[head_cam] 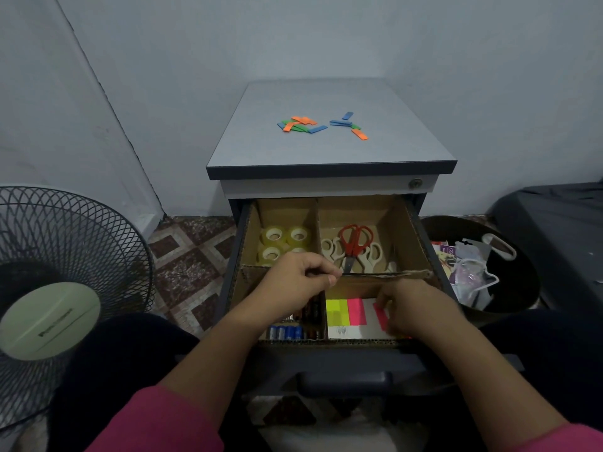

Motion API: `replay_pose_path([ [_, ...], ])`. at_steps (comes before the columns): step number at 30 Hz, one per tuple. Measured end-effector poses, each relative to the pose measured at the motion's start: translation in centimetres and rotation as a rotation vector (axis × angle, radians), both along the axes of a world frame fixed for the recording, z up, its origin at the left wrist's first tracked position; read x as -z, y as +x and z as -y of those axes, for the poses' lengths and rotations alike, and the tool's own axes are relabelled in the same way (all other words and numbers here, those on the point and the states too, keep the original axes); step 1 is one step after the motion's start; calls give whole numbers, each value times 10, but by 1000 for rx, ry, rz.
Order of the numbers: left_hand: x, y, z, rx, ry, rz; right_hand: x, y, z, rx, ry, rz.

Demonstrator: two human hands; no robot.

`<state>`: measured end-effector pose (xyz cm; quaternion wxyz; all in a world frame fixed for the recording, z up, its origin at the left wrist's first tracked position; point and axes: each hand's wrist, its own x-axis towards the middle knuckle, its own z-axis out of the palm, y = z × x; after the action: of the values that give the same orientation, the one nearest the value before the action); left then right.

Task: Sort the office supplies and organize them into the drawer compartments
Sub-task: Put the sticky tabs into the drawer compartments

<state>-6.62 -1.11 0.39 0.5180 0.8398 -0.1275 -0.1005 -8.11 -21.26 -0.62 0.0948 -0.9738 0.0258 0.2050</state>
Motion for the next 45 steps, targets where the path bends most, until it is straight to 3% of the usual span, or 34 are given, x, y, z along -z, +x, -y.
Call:
replay_pose_path([
  [31,0,-1,1,4,-26,-10,7,1,-5,-64,-12,83],
  [36,0,-1,1,8,-21,-6,4,2,-1,-7,-16,58],
  [40,0,0,1,7,-22,4,-1,-1,8,74,-176,199],
  [45,1,0,1,9,-12,4,8,-4,2,108,-157,105],
])
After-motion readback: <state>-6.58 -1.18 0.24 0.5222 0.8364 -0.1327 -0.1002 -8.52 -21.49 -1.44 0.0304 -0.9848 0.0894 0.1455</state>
